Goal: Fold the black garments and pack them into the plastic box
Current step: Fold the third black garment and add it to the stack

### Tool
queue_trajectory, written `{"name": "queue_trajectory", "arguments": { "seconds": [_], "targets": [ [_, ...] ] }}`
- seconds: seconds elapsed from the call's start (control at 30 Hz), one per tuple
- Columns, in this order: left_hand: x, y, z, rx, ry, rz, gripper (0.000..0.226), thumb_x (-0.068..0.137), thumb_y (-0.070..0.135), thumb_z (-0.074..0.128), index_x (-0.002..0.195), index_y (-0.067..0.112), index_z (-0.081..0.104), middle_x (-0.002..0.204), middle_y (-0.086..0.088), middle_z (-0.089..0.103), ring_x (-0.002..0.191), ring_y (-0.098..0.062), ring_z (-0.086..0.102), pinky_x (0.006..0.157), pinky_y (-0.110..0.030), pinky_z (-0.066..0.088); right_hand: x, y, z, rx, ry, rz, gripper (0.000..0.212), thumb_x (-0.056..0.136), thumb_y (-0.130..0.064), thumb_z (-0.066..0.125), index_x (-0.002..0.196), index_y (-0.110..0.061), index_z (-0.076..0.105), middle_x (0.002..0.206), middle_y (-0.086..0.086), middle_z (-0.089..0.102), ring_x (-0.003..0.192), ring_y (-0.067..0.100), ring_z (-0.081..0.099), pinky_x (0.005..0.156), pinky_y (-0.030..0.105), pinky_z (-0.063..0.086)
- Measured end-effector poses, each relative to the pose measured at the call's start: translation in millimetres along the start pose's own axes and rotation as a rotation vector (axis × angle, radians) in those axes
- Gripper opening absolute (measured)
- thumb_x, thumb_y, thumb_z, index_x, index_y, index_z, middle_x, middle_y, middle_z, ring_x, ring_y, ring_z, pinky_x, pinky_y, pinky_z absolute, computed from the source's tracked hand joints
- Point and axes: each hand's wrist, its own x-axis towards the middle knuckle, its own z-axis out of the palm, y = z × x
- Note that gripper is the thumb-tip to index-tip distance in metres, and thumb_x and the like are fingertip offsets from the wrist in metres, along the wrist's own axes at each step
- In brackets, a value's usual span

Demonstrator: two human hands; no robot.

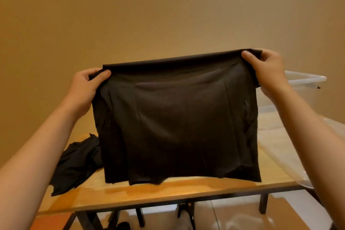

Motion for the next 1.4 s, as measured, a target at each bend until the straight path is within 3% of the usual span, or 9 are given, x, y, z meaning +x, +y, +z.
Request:
{"name": "queue_trajectory", "arguments": {
  "seconds": [0.13, 0.23, 0.33, 0.4, 0.63, 0.9, 1.13, 1.23, 1.4],
  "targets": [
    [11.4, -44.4, 7.1, 0.086, -0.089, -0.158, 0.009, 0.094, 0.021, 0.062, 0.09, 0.017, 0.07, 0.075, 0.008, 0.074, 0.072, -0.008, 0.069, 0.065, -0.021, 0.054, 8.3, 41.0, 15.4, -0.081, -0.079, 0.163, 0.011, 0.092, -0.03, 0.064, 0.086, -0.021, 0.067, 0.087, 0.006, 0.069, 0.075, 0.02, 0.065, 0.06, 0.033, 0.054],
    [16.0, -106.0, 15.8, 0.269, -0.187, -0.269, 0.013, 0.094, 0.017, 0.062, 0.086, 0.012, 0.07, 0.074, 0.003, 0.071, 0.079, -0.016, 0.063, 0.067, -0.025, 0.048, 5.0, 98.7, 32.3, -0.28, -0.189, 0.315, 0.018, 0.094, -0.028, 0.062, 0.091, -0.01, 0.065, 0.083, 0.01, 0.065, 0.072, 0.023, 0.062, 0.051, 0.029, 0.051],
    [15.8, -158.3, 23.7, 0.417, -0.288, -0.387, 0.019, 0.097, 0.019, 0.059, 0.087, 0.005, 0.067, 0.082, -0.007, 0.065, 0.077, -0.019, 0.06, 0.06, -0.022, 0.043, -5.7, 158.3, 48.3, -0.454, -0.266, 0.433, 0.032, 0.093, -0.03, 0.062, 0.103, 0.0, 0.069, 0.094, 0.017, 0.068, 0.088, 0.031, 0.063, 0.082, 0.047, 0.054],
    [17.7, -182.2, 28.0, 0.474, -0.305, -0.407, 0.022, 0.097, 0.02, 0.057, 0.089, 0.003, 0.067, 0.084, -0.009, 0.065, 0.073, -0.018, 0.059, 0.058, -0.022, 0.042, -12.4, 185.7, 57.9, -0.502, -0.274, 0.476, 0.032, 0.093, -0.031, 0.061, 0.104, -0.001, 0.069, 0.097, 0.016, 0.067, 0.09, 0.03, 0.062, 0.086, 0.052, 0.053],
    [45.5, -231.2, 37.2, 0.572, -0.255, -0.34, 0.015, 0.096, 0.018, 0.06, 0.089, 0.006, 0.067, 0.088, -0.006, 0.066, 0.075, -0.011, 0.057, 0.065, -0.021, 0.041, 4.6, 242.7, 87.3, -0.566, -0.235, 0.381, 0.027, 0.094, -0.028, 0.061, 0.096, -0.004, 0.071, 0.091, 0.013, 0.069, 0.09, 0.028, 0.062, 0.083, 0.043, 0.05],
    [74.6, -260.6, 31.1, 0.569, -0.186, -0.402, 0.023, 0.092, 0.027, 0.066, 0.106, 0.009, 0.066, 0.11, -0.007, 0.067, 0.103, -0.025, 0.061, 0.09, -0.036, 0.045, 26.3, 266.4, 105.4, -0.615, -0.274, 0.288, 0.026, 0.093, -0.028, 0.063, 0.103, -0.005, 0.071, 0.093, 0.007, 0.068, 0.085, 0.019, 0.058, 0.074, 0.028, 0.04],
    [58.5, -238.1, 28.8, 0.495, -0.218, -0.319, 0.012, 0.095, 0.016, 0.061, 0.102, 0.008, 0.067, 0.102, -0.001, 0.069, 0.088, -0.008, 0.063, 0.071, -0.016, 0.045, 12.9, 248.3, 91.6, -0.487, -0.327, 0.207, 0.02, 0.092, -0.028, 0.063, 0.105, -0.015, 0.071, 0.094, -0.005, 0.066, 0.086, 0.005, 0.057, 0.078, 0.022, 0.046],
    [39.1, -220.0, 20.5, 0.461, -0.214, -0.302, 0.015, 0.096, 0.014, 0.059, 0.105, 0.006, 0.066, 0.103, 0.003, 0.068, 0.092, -0.002, 0.062, 0.076, -0.015, 0.045, 0.2, 237.0, 76.9, -0.433, -0.299, 0.206, 0.016, 0.092, -0.025, 0.063, 0.105, -0.018, 0.07, 0.093, -0.01, 0.065, 0.091, 0.003, 0.058, 0.084, 0.026, 0.05],
    [-8.9, -196.3, 0.6, 0.422, -0.188, -0.302, 0.012, 0.094, 0.013, 0.061, 0.102, 0.017, 0.069, 0.105, 0.003, 0.069, 0.096, -0.002, 0.063, 0.079, -0.019, 0.046, -38.0, 206.0, 47.9, -0.25, -0.319, 0.238, 0.012, 0.092, -0.014, 0.062, 0.096, -0.021, 0.071, 0.09, -0.001, 0.069, 0.084, 0.011, 0.065, 0.066, 0.021, 0.056]
  ]
}}
